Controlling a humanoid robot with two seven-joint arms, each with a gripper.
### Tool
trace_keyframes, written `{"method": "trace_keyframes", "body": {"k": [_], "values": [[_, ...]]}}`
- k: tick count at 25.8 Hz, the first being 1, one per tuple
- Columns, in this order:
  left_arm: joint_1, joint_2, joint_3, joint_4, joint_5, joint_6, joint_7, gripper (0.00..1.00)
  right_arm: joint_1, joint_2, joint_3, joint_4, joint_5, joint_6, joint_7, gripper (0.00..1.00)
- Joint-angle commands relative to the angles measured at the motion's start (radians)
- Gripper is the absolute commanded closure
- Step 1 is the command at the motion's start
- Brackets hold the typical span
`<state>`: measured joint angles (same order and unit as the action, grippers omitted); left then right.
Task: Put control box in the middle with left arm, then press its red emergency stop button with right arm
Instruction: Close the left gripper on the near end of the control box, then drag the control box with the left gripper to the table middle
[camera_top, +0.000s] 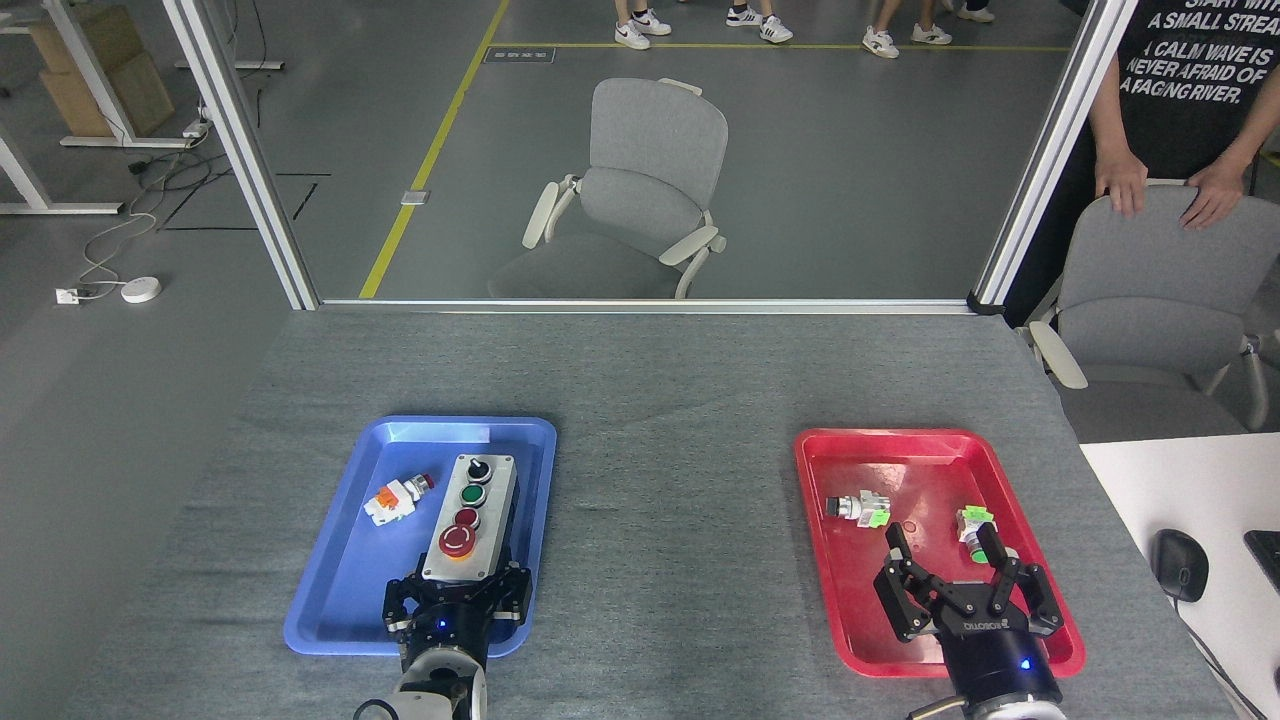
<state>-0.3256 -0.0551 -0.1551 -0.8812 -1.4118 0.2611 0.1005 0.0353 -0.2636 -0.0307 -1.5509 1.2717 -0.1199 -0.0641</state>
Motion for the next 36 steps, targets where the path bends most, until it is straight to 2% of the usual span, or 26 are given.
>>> {"method": "trace_keyframes", "body": {"k": [1,3,4,5,10,15,19,24,26,29,36], "values": [[-0.015,0.001,-0.001,0.014,0.007,0.0,0.001,0.33,0.002,0.0,0.0,0.0,0.0,0.0,-0.003,0.01],[-0.016,0.008,-0.003,0.014,0.007,-0.002,-0.001,0.84,0.002,0.0,0.0,0.0,0.0,0.0,-0.003,0.01],[-0.018,0.011,-0.003,0.014,0.007,-0.005,-0.001,0.95,0.002,0.0,0.0,0.0,0.0,0.0,-0.003,0.01],[-0.018,0.014,-0.003,0.014,0.008,-0.005,-0.001,1.0,0.002,0.0,0.0,0.0,0.0,0.0,-0.003,0.01],[-0.013,0.018,-0.001,-0.01,0.008,-0.011,0.001,1.0,0.002,0.0,0.0,0.0,0.0,0.0,-0.003,0.01],[0.056,0.021,-0.003,-0.185,0.019,-0.034,0.001,1.0,0.002,0.0,0.0,0.0,0.0,0.0,-0.003,0.01],[0.086,-0.019,-0.067,-0.279,0.016,-0.033,0.002,1.0,0.002,0.001,0.0,0.0,0.0,0.0,-0.003,0.01],[0.076,-0.083,-0.158,-0.266,0.004,-0.011,0.001,1.0,0.002,0.003,0.0,0.0,0.0,0.0,-0.003,0.01],[0.054,-0.083,-0.236,-0.248,0.008,0.021,0.001,1.0,0.002,0.003,0.0,0.0,0.002,0.0,-0.003,0.01],[-0.003,-0.083,-0.331,-0.147,0.019,0.069,0.001,1.0,0.002,0.004,0.0,0.0,0.002,0.0,-0.003,0.01],[-0.075,-0.086,-0.466,0.001,0.024,0.066,-0.004,1.0,0.002,0.007,0.0,0.0,0.006,0.0,-0.003,0.01]]}}
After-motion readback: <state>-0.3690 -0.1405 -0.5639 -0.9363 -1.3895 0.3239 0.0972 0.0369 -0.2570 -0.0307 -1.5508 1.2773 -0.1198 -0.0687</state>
